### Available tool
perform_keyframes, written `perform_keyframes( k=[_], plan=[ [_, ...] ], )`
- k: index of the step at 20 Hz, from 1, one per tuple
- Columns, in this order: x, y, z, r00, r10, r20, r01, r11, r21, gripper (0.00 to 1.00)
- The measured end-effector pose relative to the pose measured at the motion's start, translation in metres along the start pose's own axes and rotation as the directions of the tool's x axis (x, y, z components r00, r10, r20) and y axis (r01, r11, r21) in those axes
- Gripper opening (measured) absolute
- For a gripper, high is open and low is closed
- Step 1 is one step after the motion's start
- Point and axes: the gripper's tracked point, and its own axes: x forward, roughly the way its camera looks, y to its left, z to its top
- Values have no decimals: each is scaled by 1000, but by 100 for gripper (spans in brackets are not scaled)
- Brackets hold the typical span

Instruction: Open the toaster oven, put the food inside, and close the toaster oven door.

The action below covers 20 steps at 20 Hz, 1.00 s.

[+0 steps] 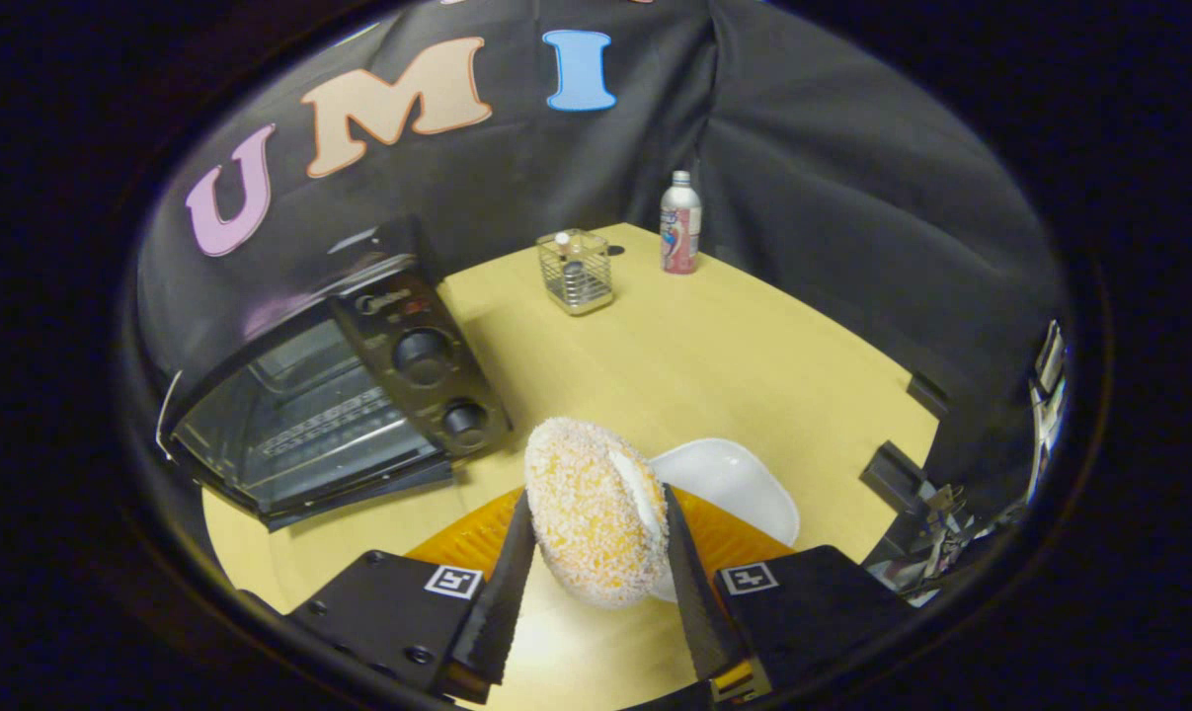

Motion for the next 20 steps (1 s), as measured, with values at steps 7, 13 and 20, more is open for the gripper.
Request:
perform_keyframes(
  k=[7,13,20],
  plan=[
    [-23,73,-31,988,152,-27,-149,984,97,72],
    [-36,144,-32,954,300,4,-293,929,227,72],
    [-15,204,-17,916,397,53,-390,856,340,72]
  ],
)
